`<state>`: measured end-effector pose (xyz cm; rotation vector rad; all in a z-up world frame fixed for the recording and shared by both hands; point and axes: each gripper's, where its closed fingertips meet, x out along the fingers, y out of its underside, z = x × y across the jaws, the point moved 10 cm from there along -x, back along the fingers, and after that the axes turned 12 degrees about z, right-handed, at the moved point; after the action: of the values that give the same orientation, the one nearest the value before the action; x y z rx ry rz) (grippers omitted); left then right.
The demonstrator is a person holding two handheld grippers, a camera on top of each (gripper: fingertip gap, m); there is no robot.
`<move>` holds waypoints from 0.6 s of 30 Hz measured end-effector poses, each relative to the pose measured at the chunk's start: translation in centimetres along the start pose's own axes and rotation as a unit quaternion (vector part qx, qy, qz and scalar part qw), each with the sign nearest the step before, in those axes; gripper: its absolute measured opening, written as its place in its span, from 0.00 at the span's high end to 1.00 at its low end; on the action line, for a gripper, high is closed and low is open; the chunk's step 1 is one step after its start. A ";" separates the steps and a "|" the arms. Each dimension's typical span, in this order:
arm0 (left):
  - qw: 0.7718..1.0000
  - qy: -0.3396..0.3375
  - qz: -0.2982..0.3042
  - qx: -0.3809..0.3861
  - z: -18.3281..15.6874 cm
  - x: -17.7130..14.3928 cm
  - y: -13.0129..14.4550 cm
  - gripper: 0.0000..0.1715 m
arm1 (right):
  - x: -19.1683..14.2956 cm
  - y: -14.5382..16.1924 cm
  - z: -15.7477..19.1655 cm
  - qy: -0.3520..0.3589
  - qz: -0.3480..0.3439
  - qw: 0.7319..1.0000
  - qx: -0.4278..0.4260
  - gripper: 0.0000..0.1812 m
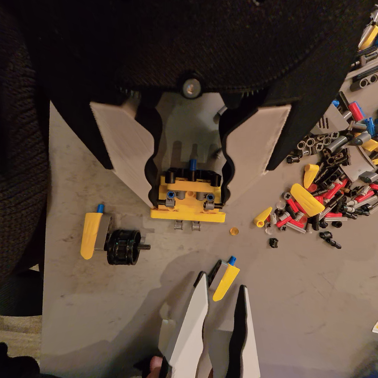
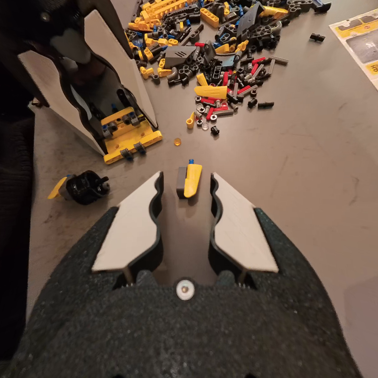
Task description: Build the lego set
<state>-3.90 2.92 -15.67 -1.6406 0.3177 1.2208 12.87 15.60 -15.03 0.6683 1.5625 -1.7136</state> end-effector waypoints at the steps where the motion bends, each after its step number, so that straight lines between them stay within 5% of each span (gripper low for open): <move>1: 1.000 0.001 0.000 -0.001 0.0 0.0 0.0 0.65 | 0.2 0.0 0.1 0.007 0.005 1.000 -0.003 0.76; 8: 1.000 0.004 0.001 -0.002 0.1 0.0 0.0 0.65 | 0.8 -0.4 0.7 0.057 0.025 0.997 -0.041 0.88; 18: 1.000 0.012 0.005 -0.012 0.3 0.1 0.0 0.61 | 0.5 -0.7 1.5 0.021 -0.006 0.998 -0.063 0.88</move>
<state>-4.00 3.19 -15.75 -1.6779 0.3283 1.2173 12.15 14.03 -14.81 0.6366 1.6923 -1.6030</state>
